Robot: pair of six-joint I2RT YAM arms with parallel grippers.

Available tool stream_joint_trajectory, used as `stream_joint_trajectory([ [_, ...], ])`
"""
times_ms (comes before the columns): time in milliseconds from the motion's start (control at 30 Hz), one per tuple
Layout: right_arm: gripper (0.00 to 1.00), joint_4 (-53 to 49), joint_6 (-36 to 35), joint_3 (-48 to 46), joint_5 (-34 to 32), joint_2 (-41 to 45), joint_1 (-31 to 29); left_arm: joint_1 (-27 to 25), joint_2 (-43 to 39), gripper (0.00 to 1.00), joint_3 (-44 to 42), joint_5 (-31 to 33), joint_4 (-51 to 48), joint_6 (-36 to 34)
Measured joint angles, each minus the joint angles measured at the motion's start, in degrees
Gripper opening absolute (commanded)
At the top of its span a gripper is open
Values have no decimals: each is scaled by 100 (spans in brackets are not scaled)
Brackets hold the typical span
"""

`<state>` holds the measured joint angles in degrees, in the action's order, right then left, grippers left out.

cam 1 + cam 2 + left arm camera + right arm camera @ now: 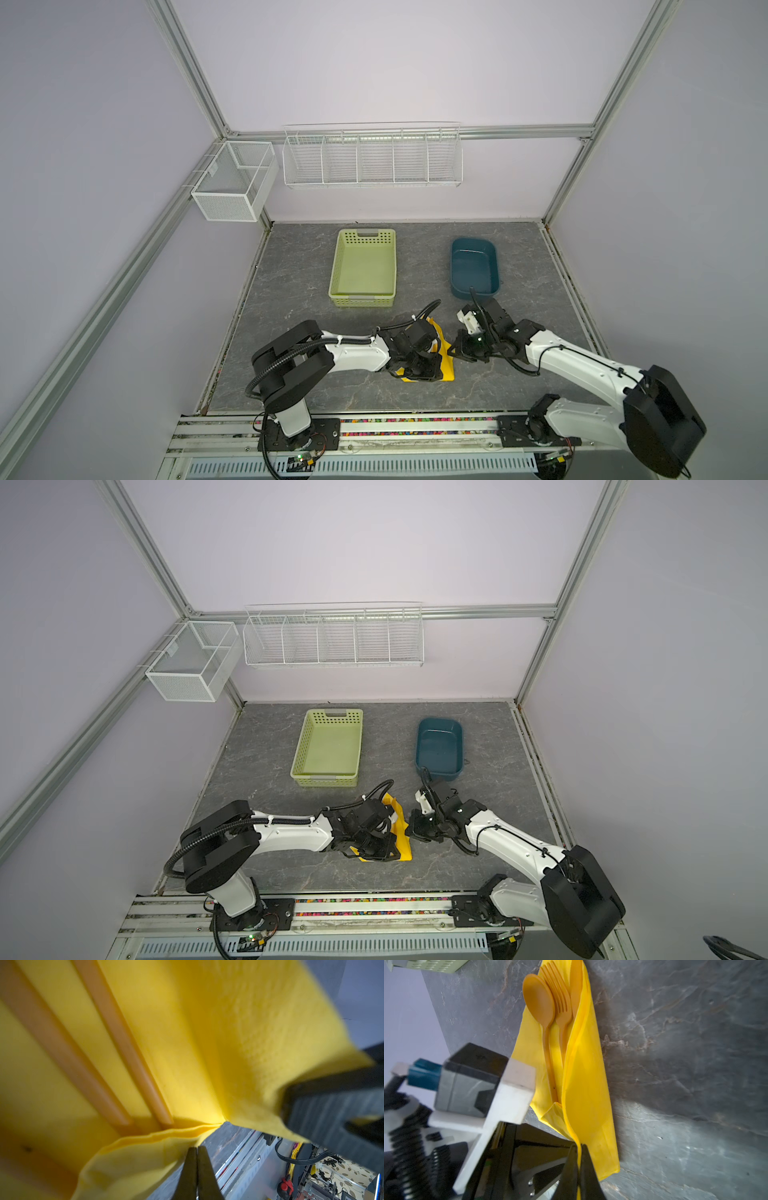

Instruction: Place the utensils on the paper napkin and roll it up

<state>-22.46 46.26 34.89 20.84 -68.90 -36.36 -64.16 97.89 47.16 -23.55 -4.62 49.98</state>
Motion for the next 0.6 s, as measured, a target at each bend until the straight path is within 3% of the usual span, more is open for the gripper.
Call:
stream_joint_trajectory([
  [600, 6, 4, 57, -4, 0, 87, -17, -42, 258, 4, 208, 39, -149, 37],
])
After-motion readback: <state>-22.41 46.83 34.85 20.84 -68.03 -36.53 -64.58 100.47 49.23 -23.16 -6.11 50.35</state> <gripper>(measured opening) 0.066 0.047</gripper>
